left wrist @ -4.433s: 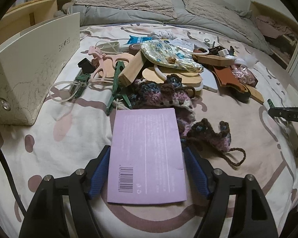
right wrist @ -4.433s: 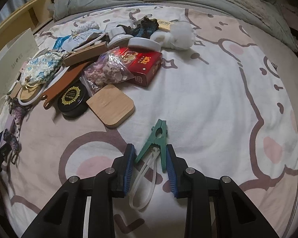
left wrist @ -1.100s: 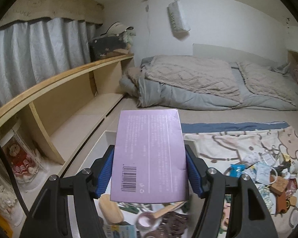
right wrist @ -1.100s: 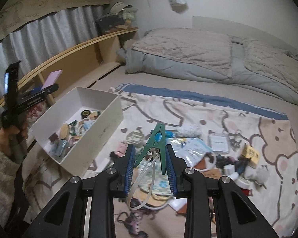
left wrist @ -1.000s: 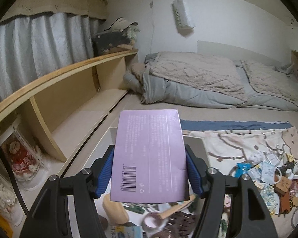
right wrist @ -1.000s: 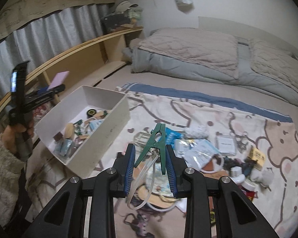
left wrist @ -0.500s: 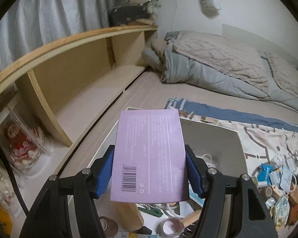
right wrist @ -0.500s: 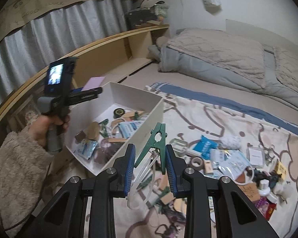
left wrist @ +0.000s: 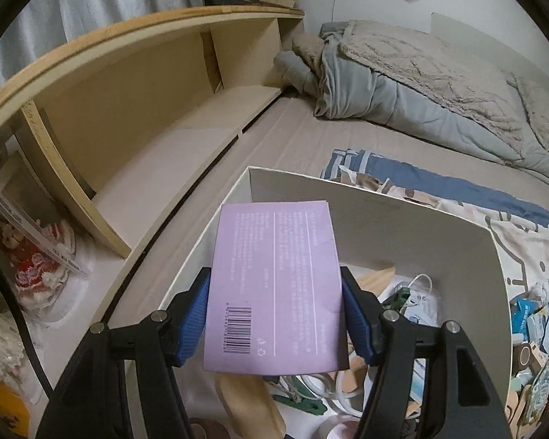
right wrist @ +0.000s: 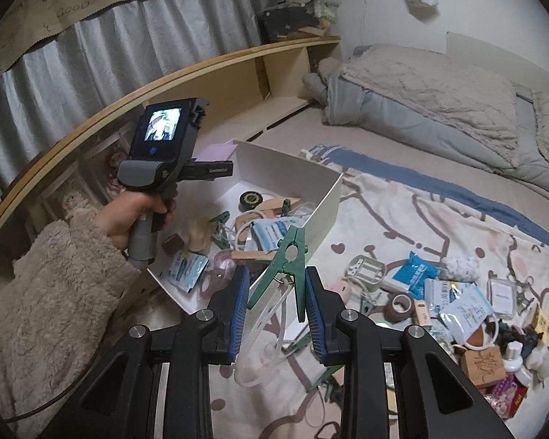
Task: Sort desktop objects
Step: 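Lower the left tool's lilac card into the white box while the right tool follows with the clothespin, then open the left tool to release the lilac card into the box, then lower the green clothespin into the box and open the right tool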
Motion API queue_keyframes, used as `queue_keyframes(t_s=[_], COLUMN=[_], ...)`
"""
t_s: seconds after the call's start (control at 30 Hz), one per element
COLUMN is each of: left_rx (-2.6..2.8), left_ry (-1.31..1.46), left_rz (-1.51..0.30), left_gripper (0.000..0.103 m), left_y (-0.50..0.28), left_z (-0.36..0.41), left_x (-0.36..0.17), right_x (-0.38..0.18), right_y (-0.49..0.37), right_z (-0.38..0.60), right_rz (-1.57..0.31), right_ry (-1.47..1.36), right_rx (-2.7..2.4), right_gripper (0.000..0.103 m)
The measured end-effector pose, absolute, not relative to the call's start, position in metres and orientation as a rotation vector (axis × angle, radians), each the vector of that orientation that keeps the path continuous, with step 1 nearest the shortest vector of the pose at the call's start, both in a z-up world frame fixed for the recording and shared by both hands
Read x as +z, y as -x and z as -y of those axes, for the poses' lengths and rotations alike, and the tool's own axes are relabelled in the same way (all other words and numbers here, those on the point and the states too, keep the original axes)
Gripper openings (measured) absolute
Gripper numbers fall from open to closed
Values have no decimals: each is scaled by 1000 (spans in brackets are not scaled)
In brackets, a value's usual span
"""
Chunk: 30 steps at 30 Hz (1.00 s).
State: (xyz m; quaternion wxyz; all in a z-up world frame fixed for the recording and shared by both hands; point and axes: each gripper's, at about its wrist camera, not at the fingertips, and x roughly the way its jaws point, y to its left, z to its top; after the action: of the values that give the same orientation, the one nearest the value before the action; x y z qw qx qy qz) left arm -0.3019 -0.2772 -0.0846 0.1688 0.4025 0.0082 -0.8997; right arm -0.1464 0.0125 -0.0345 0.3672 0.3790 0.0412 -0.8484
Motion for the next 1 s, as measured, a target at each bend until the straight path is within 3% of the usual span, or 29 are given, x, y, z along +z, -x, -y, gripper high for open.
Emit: queue_keyframes(t_s=[0.37,1.0], left_rx=[-2533,-2650], left_ry=[-1138,-1056], left_rz=[-19,-64], left_gripper=[74,74], left_y=[309,283], left_z=[280,284], left_x=[-88,-62], right_x=[-46,-57], right_y=[156,209], right_z=[5,77], right_rz=[-131,-138], right_ry=[-1012,-1006], right_rx=[-2162,-2134], right_gripper=[31,31])
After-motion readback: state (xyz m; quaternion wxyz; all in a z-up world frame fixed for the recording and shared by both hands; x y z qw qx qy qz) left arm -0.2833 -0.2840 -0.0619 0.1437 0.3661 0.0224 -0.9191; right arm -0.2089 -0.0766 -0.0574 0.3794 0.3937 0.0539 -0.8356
